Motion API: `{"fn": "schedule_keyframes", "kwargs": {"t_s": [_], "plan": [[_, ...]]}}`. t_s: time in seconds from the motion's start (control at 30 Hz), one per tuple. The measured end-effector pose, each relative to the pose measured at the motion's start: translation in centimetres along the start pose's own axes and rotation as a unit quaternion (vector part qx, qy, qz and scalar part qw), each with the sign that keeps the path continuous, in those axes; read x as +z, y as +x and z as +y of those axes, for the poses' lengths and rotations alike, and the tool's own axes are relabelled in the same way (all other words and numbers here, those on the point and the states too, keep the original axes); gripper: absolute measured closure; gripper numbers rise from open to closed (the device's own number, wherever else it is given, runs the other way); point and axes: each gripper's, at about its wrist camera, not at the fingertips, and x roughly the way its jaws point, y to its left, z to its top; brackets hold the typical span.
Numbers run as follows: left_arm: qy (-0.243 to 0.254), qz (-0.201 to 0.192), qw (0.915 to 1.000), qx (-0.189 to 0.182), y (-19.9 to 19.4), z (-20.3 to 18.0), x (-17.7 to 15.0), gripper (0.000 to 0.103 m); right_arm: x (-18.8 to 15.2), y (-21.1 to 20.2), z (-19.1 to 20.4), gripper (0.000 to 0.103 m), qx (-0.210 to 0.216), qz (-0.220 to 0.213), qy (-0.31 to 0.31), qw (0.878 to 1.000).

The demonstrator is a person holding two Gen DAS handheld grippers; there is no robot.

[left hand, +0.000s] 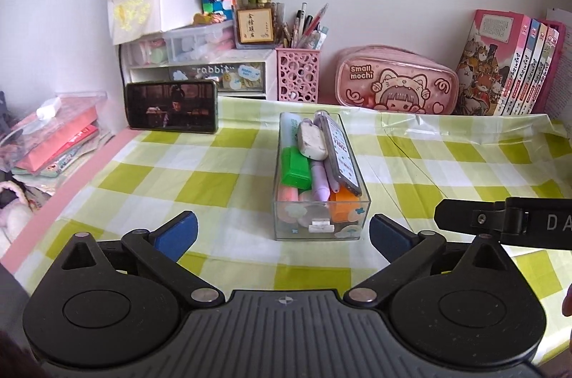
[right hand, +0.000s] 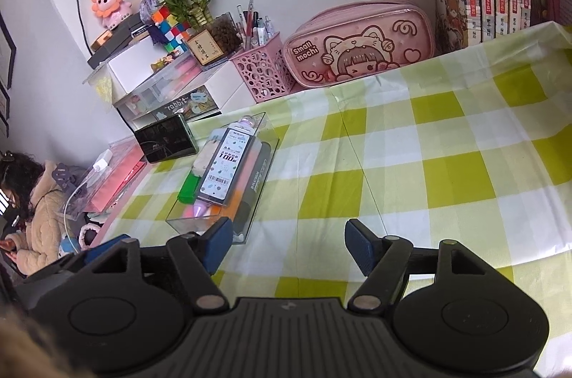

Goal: Organize stationery

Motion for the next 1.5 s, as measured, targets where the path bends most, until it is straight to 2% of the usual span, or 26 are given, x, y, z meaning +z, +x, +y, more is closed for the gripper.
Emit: {"fn": "schedule_keyframes", "kwargs": {"t_s": [0.13, 0.23, 0.37, 0.5, 0.6, 0.77, 1.03, 1.5], "plan": [[-0.009, -0.006, 0.9999, -0.006, -2.0, 0.8, -0.1, 0.005, -0.6, -1.2, 0.9, 0.023, 0.006, -0.011, -0.037, 0.999], [-0.006, -0.018, 0.9998, 0.003, -3.4, 0.8, -0.3, 0.005, -0.8, -2.4, 1.8, 0.023, -0.006, -0.023, -0.069, 0.997], [0.006, -0.03, 0.9994, 0.013, -5.1, 0.2, -0.6, 0.005, -0.9, -4.0, 2.4, 0.023, -0.001, -0.032, -0.077, 0.997], [-0.001, -0.028, 0.9996, 0.0, -6.1, 0.4, -0.9, 0.005, -1.1, -4.9, 2.5, 0.023, 0.003, -0.021, -0.082, 0.996], [0.002, -0.023, 0.9997, -0.008, -6.8, 0.6, -1.2, 0.005, -1.5, -5.7, 3.1, 0.023, 0.009, -0.006, -0.107, 0.994], [0.003, -0.03, 0.9996, -0.002, -7.8, 0.6, -1.3, 0.005, -2.2, -7.3, 4.5, 0.023, 0.02, -0.015, -0.145, 0.989], [0.0, -0.039, 0.9992, 0.002, -8.8, 0.6, -1.3, 0.005, -2.1, -8.2, 4.9, 0.023, 0.016, -0.024, -0.145, 0.989], [-0.017, -0.03, 0.9993, 0.013, -8.4, 1.2, -1.4, 0.005, -2.4, -7.6, 5.5, 0.023, -0.004, -0.02, -0.145, 0.989]]}}
